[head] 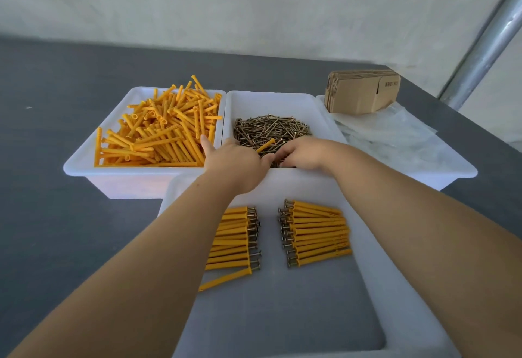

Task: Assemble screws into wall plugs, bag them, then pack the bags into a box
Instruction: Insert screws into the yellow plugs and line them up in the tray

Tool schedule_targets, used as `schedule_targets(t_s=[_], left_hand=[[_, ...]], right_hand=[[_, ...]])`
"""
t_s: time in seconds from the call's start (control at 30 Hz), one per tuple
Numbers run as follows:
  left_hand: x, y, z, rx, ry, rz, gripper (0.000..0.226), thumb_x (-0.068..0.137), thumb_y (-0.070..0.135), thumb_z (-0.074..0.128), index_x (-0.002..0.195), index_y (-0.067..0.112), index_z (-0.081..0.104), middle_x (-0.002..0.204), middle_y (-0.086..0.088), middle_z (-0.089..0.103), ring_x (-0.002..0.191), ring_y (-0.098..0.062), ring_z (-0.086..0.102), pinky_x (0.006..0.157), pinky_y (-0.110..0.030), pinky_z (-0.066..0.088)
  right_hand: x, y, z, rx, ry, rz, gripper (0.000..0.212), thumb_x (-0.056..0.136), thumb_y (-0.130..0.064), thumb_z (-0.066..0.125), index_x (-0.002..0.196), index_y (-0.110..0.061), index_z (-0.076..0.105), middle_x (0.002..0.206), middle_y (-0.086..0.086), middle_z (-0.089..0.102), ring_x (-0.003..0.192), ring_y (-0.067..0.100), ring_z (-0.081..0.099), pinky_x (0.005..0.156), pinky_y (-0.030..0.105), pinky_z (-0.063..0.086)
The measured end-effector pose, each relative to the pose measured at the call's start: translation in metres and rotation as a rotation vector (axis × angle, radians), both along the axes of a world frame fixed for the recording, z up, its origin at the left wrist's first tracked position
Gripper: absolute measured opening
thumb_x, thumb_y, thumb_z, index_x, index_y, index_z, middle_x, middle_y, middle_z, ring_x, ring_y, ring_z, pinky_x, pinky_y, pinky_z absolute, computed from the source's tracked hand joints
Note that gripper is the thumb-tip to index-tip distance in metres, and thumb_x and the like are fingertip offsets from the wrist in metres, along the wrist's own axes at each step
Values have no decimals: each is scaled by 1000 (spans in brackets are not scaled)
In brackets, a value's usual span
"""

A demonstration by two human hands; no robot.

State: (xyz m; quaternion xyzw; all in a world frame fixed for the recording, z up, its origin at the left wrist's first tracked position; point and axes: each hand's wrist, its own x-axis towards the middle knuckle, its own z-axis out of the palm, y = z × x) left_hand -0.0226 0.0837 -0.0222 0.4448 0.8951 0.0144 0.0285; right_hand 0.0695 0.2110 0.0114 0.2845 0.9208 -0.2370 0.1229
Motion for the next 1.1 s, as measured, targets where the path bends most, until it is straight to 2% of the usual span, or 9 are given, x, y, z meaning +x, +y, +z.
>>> schedule_targets(t_s=[0.13,0.23,0.37,0.43,0.6,0.77,0.97,1.03,1.1], left_hand=[[-1,1,0,-59,-44,-24,71,98,63,5,76,23,59,137,-5,56,149,-22,15,107,-73,-11],[-1,0,0,-27,-61,1,66,99,62,9,66,21,50,125,-6,60,144,-23,25,108,-72,-8],[6,-4,-1,304,1,82,47,101,44,37,74,19,65,76,1,60,93,-25,58,115,-63,19],[3,-7,0,511,-52,111,32,98,34,50,81,19,72,72,0,65,78,-25,60,105,-56,40],[-1,-11,1,655,-138,140,13,88,33,71,85,21,72,82,1,70,82,-22,65,80,-41,55],[0,-11,-2,676,-161,133,12,84,29,76,77,23,67,78,4,68,79,-19,64,73,-38,57],[4,-11,3,789,-299,81,14,81,14,77,75,22,67,82,4,70,79,-15,66,73,-38,58],[6,-12,8,852,-408,50,13,81,11,77,77,19,68,83,2,71,80,-16,67,77,-40,59],[11,-14,14,917,-516,9,11,81,6,77,78,15,70,84,-2,72,82,-19,69,80,-42,59]], right_hand=[[2,-3,-2,29,-23,-6,30,100,-25,51,126,-26,66,132,-4,59,119,18,52,92,26,38],[-1,-3,-8,99,48,-105,28,97,-22,56,119,-12,71,125,1,66,116,22,58,100,30,46],[2,2,-19,148,216,-313,24,90,-11,62,109,-6,74,112,11,72,105,27,66,94,42,54],[5,5,-21,184,302,-388,21,88,-8,61,103,-9,76,105,8,73,99,25,66,90,39,56],[13,9,-23,166,507,-506,17,83,-7,70,86,-22,78,82,-4,70,86,19,67,69,26,50],[29,12,-20,150,815,-499,7,85,-21,72,78,-22,72,78,-9,67,82,15,65,75,30,53],[39,2,-12,-163,1055,-563,14,94,-14,54,84,-22,59,80,-2,74,80,15,72,80,44,58],[42,-3,-11,-270,1142,-575,20,97,-9,45,85,-23,54,72,0,67,66,16,70,68,37,57],[44,-7,-10,-433,1197,-576,24,95,-3,40,85,-19,55,69,2,53,46,12,52,48,27,44]])
